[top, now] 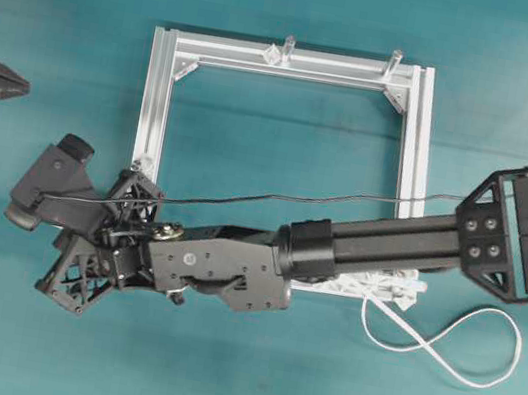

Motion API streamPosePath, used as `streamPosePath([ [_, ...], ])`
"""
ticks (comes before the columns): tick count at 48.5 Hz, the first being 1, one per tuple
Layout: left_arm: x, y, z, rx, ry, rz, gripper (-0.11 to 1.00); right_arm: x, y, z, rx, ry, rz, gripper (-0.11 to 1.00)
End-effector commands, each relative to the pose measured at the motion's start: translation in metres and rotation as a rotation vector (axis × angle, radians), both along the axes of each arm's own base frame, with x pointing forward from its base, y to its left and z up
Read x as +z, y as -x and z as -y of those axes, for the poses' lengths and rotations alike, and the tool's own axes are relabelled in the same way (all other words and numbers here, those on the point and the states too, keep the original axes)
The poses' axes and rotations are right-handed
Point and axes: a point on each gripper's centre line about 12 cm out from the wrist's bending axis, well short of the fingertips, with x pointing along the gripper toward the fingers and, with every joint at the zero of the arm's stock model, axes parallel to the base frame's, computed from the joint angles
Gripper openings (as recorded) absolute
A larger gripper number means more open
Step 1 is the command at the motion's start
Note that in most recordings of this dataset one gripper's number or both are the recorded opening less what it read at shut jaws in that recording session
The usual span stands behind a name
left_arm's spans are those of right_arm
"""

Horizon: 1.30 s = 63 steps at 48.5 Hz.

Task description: Move the cable alternately left and right between 8 closely spaced pins so it hooks onto each one.

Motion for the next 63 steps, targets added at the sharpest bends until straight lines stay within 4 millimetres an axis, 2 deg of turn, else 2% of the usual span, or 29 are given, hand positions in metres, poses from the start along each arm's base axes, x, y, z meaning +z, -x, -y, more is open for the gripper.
streamPosePath([
  [1, 0.004, -0.001, -0.001, 0.005, 0.002, 0.008, 0.0, 0.029, -0.003, 0.002, -0.001, -0.003, 0.058, 0.09],
  [13, 0.004, -0.001, -0.001, 0.005, 0.002, 0.008, 0.0, 0.029, -0.004, 0.027, -0.052, 0.0, 0.039, 0.09],
  [20, 0.004, -0.001, -0.001, 0.005, 0.002, 0.008, 0.0, 0.027, -0.003, 0.035, -0.072, 0.006, 0.015, 0.09],
  [33, 0.004, -0.001, -0.001, 0.005, 0.002, 0.008, 0.0, 0.02, 0.006, 0.041, -0.125, 0.019, -0.071, 0.09],
  [45, 0.004, -0.001, -0.001, 0.005, 0.002, 0.008, 0.0, 0.023, 0.01, 0.042, -0.138, 0.013, -0.079, 0.09],
  [63, 0.004, -0.001, -0.001, 0.005, 0.002, 0.008, 0.0, 0.029, 0.028, 0.043, -0.151, -0.006, -0.082, 0.09],
])
